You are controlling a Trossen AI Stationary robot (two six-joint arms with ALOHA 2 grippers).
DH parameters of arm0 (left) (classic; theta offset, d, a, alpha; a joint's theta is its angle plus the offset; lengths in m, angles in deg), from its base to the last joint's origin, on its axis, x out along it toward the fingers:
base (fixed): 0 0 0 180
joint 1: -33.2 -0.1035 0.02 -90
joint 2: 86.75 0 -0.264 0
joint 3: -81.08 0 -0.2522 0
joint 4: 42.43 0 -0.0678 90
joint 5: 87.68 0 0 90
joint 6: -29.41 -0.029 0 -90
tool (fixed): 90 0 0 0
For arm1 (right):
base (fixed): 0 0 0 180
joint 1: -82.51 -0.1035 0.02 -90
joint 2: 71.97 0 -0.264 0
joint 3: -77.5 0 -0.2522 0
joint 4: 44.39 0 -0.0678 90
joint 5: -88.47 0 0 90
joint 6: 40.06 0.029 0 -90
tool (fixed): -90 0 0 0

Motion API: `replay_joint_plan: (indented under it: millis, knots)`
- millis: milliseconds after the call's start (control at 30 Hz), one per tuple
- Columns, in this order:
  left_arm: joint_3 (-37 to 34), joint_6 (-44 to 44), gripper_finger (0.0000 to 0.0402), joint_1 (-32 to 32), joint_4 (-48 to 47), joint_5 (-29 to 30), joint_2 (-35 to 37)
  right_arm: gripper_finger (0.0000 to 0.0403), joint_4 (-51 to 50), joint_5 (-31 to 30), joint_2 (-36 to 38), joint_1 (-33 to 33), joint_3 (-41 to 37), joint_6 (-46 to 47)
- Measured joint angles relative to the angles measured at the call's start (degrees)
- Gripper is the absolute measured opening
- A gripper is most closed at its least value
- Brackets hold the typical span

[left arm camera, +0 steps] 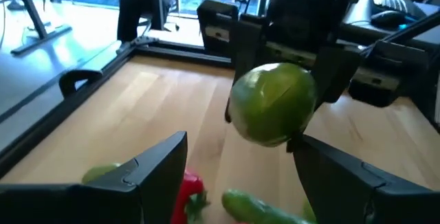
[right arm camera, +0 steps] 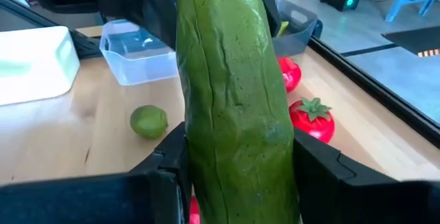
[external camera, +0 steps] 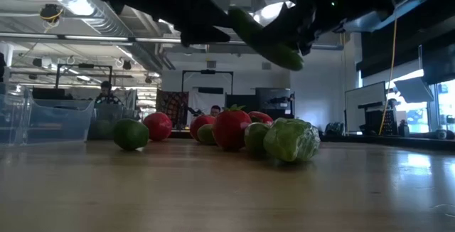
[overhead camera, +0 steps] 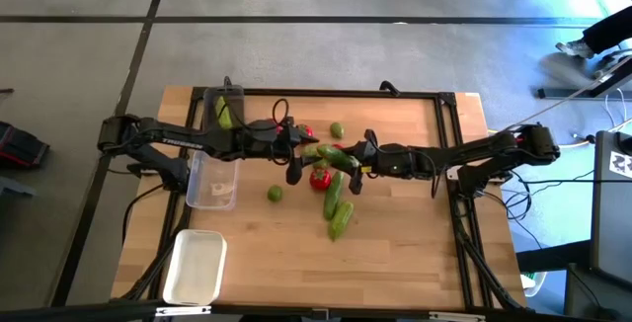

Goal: Sort produce into baskets
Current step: Put the cucumber into the black bin

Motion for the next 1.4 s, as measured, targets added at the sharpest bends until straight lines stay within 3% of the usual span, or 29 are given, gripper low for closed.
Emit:
replay_joint_plan:
  millis: [233, 667, 1000, 1400]
  knots:
    - [0.0, 0.5, 0.0262, 0.0, 3.8, -7.8, -0.2, 0.0159, 2.9, 0.5, -0.7, 0.0, 0.0, -2.4]
    - [0.0, 1.2, 0.0262, 0.1, 12.0, -8.0, -0.9, 0.0159, 10.3, 2.1, -3.5, 0.0, 0.0, -4.2]
    - [0.0, -0.2, 0.026, 0.2, 12.2, -7.9, -0.9, 0.0159, 14.3, 1.6, -3.8, 0.0, 0.0, -4.7]
    - [0.0, -2.3, 0.015, 0.1, 12.4, -7.8, -0.9, 0.0159, 16.4, 1.5, -3.8, 0.0, 0.0, -6.1]
